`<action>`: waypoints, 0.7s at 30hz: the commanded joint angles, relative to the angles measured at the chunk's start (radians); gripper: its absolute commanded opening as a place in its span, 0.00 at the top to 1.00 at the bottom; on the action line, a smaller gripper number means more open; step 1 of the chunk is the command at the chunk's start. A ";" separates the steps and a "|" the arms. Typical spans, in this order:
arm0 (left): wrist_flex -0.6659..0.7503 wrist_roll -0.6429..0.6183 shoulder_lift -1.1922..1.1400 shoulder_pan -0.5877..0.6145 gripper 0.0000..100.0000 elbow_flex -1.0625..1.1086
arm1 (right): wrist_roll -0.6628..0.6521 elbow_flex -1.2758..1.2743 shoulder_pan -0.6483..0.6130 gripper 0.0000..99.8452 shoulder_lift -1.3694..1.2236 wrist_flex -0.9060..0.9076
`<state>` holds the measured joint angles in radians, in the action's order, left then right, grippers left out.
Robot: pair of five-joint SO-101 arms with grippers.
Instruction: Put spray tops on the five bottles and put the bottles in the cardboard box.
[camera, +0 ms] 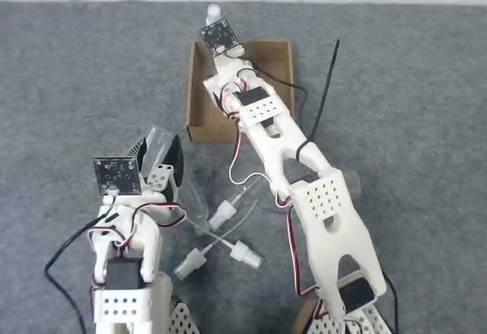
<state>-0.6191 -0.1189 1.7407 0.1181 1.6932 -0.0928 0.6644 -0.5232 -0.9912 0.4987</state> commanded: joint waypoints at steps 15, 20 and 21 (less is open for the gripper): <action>0.031 0.009 0.012 0.002 0.80 -0.004 | 0.006 0.061 0.013 0.69 0.334 0.397; 0.031 0.009 0.012 0.002 0.80 -0.004 | 0.006 0.061 0.013 0.69 0.360 0.437; 0.031 0.009 0.012 0.003 0.80 -0.004 | 0.006 0.061 0.013 0.69 0.366 0.446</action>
<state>-0.6191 -0.1189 1.7407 0.1181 1.6932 -0.0928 0.6644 -0.5232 -0.7426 0.9145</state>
